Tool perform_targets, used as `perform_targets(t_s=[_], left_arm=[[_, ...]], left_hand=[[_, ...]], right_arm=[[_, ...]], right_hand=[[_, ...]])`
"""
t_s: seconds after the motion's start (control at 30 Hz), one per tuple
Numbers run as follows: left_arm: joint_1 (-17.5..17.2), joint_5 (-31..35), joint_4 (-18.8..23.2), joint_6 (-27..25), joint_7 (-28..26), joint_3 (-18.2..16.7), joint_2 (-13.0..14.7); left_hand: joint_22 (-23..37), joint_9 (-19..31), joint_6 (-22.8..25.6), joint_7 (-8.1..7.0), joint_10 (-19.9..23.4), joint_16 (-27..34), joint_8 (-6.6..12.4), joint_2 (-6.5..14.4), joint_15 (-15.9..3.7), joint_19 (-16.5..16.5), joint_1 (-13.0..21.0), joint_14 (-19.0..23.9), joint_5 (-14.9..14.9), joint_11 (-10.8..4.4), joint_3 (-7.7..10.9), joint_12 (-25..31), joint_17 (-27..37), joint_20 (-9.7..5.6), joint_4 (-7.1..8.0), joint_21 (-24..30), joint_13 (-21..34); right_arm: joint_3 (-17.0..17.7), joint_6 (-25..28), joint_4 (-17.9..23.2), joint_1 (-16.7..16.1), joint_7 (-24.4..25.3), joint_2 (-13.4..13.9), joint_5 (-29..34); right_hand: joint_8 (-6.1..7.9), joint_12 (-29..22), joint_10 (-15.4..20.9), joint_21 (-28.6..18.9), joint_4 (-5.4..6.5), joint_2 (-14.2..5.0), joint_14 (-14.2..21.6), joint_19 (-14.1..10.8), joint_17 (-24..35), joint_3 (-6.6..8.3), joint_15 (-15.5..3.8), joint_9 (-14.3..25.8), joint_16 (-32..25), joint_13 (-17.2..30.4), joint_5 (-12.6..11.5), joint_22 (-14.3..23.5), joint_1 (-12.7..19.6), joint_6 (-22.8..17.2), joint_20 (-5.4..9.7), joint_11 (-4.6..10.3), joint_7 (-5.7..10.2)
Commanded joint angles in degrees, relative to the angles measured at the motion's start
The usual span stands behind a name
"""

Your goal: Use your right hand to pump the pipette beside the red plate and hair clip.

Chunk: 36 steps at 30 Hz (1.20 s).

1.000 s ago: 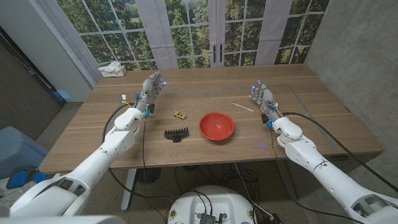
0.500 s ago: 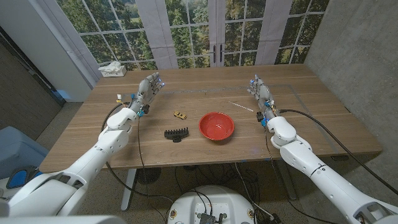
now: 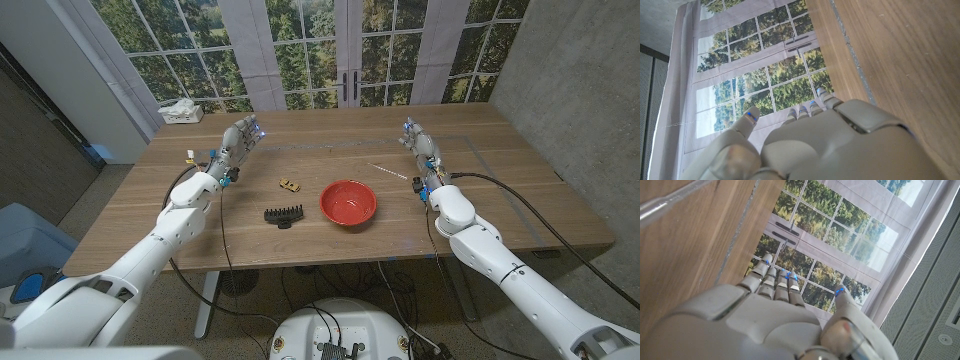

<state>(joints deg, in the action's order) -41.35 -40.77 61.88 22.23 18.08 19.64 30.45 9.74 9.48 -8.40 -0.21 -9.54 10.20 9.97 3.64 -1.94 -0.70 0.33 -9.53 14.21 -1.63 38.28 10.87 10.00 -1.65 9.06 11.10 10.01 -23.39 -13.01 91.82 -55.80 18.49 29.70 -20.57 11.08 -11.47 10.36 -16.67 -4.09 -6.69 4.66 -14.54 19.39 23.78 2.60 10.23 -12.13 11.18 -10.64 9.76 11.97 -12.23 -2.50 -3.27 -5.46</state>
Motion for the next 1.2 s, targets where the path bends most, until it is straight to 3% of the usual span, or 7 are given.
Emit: perform_targets(t_s=[0.03,0.17,0.33,0.8,1.2], left_arm=[[1.37,-0.02,-1.82,0.34,1.75,0.39,-0.48],[1.99,-0.10,-2.69,0.48,2.44,0.52,-0.81],[2.77,-0.09,-3.82,0.71,3.24,0.74,-1.28],[3.69,0.44,-4.76,1.18,3.81,1.20,-1.82],[4.04,1.09,-5.00,1.55,3.48,1.59,-2.12]], left_hand=[[0.19,0.23,0.29,-0.16,-2.56,0.38,0.41,5.08,-0.05,0.56,0.31,-0.61,0.27,0.13,0.08,0.30,0.15,-1.81,-0.18,0.23,0.11],[0.19,0.23,0.60,-0.27,-2.42,0.42,0.51,5.07,-0.04,0.66,0.33,-0.41,0.30,0.10,0.06,0.34,0.14,-1.78,-0.21,0.25,0.11],[0.19,0.23,0.70,-0.31,-2.34,0.44,0.52,5.05,-0.03,0.73,0.35,-0.29,0.34,0.08,0.03,0.34,0.13,-1.79,-0.24,0.26,0.11],[0.18,0.24,0.87,-0.31,-2.09,0.40,0.49,5.06,0.05,0.82,0.39,-0.14,0.43,0.10,-0.02,0.37,0.12,-1.67,-0.30,0.25,0.10],[0.18,0.24,0.99,-0.32,-1.96,0.40,0.47,5.09,0.06,0.87,0.43,0.02,0.51,-0.08,-0.04,0.36,0.11,-1.59,-0.35,0.23,0.10]], right_arm=[[-0.23,5.33,4.25,-1.25,6.14,1.37,6.28],[-0.48,8.67,6.13,-1.44,7.60,2.53,8.68],[-0.79,12.81,8.37,-1.66,9.25,3.89,11.57],[-1.85,26.97,15.50,-2.12,11.81,8.01,18.51],[-3.14,35.84,19.39,-1.41,9.88,11.23,21.55]], right_hand=[[0.61,-0.43,0.52,0.63,-2.56,0.10,0.57,-0.23,-0.40,1.12,0.58,0.14,-0.46,0.21,-0.61,0.14,2.91,-0.65,-1.09,0.05,0.44],[0.71,-0.33,0.46,0.97,-4.08,0.46,0.71,-0.41,-0.66,1.67,0.58,0.17,-0.49,0.25,-0.82,0.20,4.50,-1.04,-1.58,0.35,1.80],[0.75,-0.38,0.67,1.12,-4.67,0.56,0.78,-0.53,-0.76,1.92,0.63,0.19,-0.52,0.27,-0.92,0.23,5.22,-1.24,-1.68,0.72,2.10],[0.76,-0.39,0.84,1.37,-5.31,0.46,1.05,-0.80,-0.88,2.34,0.28,0.23,-0.68,0.32,-1.11,0.28,6.36,-1.56,-1.67,1.10,2.27],[0.98,-0.63,1.74,1.55,-5.76,0.01,1.72,-1.46,-1.01,2.98,-0.33,0.28,-1.01,0.36,-1.45,0.32,7.88,-2.55,-1.34,1.71,2.48]])
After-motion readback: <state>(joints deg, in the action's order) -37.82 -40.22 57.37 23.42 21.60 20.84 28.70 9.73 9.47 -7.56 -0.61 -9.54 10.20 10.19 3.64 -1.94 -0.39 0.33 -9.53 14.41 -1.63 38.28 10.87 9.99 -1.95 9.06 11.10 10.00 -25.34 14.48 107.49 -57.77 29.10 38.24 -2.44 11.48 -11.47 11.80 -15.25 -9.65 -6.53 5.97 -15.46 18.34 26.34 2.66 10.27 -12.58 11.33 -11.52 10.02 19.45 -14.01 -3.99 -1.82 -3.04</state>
